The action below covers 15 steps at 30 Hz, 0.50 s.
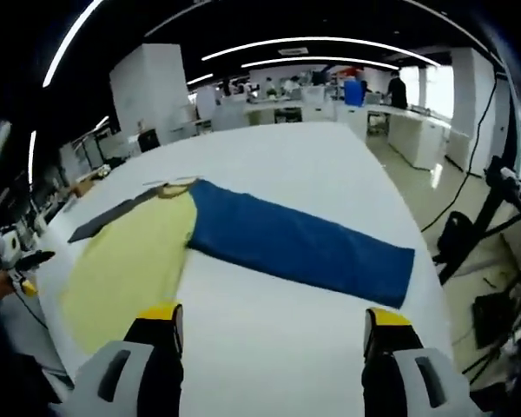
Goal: Fold the garment on the visible template until the final outline fits inside the template.
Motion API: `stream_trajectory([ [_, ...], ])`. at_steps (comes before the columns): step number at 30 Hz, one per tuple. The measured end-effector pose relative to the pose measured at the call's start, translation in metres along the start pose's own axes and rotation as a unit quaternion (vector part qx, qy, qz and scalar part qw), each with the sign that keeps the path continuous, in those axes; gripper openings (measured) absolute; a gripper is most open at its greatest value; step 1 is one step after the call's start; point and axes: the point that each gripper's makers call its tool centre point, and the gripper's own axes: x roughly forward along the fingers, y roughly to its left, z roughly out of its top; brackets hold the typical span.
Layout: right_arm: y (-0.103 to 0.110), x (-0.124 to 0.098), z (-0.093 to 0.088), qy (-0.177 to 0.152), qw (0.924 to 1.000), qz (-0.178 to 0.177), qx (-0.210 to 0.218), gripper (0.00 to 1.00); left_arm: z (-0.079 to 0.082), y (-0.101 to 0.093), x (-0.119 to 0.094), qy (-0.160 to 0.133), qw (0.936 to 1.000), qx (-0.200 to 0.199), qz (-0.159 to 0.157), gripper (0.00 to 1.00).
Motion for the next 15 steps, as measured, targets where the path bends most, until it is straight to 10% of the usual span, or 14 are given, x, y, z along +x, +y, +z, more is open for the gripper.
stream_trajectory([
  [15, -0.070, 0.018, 0.007, -0.006, 0.9944, -0.097, 0.041, 0.54, 0.007, -0.002, 0.007, 0.002, 0.9997, 0.024, -0.003, 0.99],
])
